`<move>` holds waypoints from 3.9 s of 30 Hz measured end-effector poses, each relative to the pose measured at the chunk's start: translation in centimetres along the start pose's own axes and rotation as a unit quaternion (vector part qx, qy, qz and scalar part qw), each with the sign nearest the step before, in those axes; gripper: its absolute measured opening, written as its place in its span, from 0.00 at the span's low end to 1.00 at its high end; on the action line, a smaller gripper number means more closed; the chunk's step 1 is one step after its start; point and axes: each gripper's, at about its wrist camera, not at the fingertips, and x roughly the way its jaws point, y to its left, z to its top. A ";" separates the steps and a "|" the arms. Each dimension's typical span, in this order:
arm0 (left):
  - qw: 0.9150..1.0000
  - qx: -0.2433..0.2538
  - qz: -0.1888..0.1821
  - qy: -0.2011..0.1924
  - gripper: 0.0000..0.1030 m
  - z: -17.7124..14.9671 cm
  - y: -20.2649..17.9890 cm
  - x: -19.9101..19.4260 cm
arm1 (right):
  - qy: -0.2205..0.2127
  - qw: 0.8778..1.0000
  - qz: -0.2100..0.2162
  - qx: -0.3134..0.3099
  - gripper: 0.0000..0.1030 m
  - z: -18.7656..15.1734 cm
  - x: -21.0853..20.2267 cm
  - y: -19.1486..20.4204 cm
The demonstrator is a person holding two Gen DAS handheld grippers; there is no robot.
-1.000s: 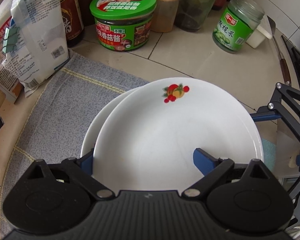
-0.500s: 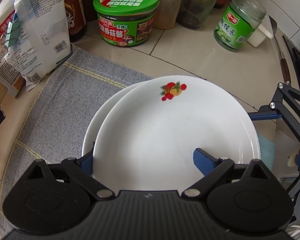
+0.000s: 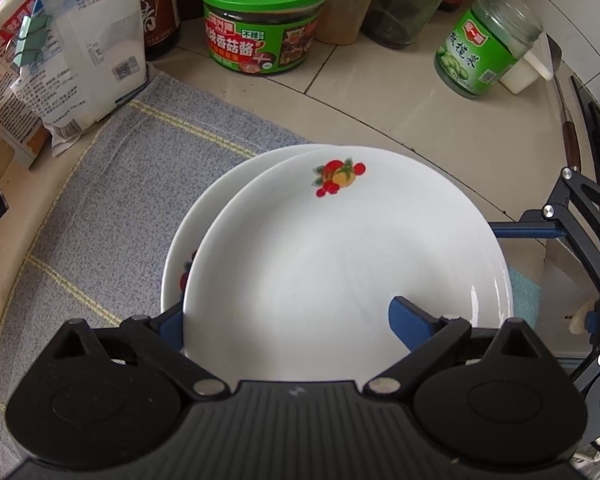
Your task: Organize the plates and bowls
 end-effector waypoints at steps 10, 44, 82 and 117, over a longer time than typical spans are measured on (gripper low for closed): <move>1.000 -0.008 -0.003 0.013 0.96 -0.1 0.2 0.1 | 0.027 0.999 0.008 -0.032 1.00 0.1 0.4 0.3; 0.995 0.058 0.084 -0.019 0.98 -0.4 -2.1 0.3 | -0.001 1.000 0.018 0.020 1.00 0.2 -0.6 -0.3; 0.919 -0.059 0.235 -0.311 0.99 -12.0 -6.9 -12.4 | -0.049 0.998 -0.024 0.042 1.00 1.2 -2.3 1.0; 0.890 -0.257 0.257 -0.274 0.99 -48.0 1.3 -11.5 | -0.045 0.986 0.143 -0.069 1.00 13.0 2.7 31.1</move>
